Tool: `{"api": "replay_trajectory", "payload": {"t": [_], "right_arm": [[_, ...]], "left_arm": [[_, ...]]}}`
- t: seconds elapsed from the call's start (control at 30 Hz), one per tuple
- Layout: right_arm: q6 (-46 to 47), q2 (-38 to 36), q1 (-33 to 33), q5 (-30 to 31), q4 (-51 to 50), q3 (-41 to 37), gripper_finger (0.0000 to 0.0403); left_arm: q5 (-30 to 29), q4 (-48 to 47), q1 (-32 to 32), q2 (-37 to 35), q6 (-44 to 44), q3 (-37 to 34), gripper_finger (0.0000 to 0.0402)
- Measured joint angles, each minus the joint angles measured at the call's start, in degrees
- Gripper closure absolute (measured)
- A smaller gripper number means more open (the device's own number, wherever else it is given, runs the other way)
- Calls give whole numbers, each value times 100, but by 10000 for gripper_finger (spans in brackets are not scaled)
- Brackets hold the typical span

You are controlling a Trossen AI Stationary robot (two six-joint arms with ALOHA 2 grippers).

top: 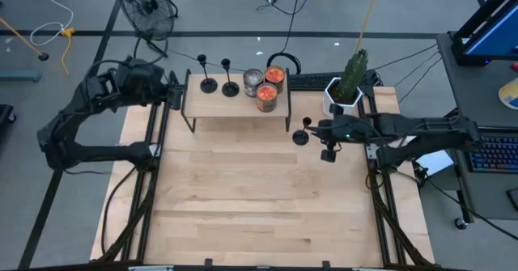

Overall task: Pick & Place candle stick holders
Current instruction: Put the black candle holder on the shelf

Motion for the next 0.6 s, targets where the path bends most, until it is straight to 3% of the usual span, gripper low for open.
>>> {"api": "replay_trajectory", "payload": {"t": [0.33, 0.6], "right_arm": [[-471, 855, -329, -15, -610, 703, 271], [-773, 1122, -442, -161, -637, 705, 261]], "left_arm": [[186, 772, -9, -725, 141, -1297, 355], [255, 1549, -5, -1370, 210, -2127, 355]]}}
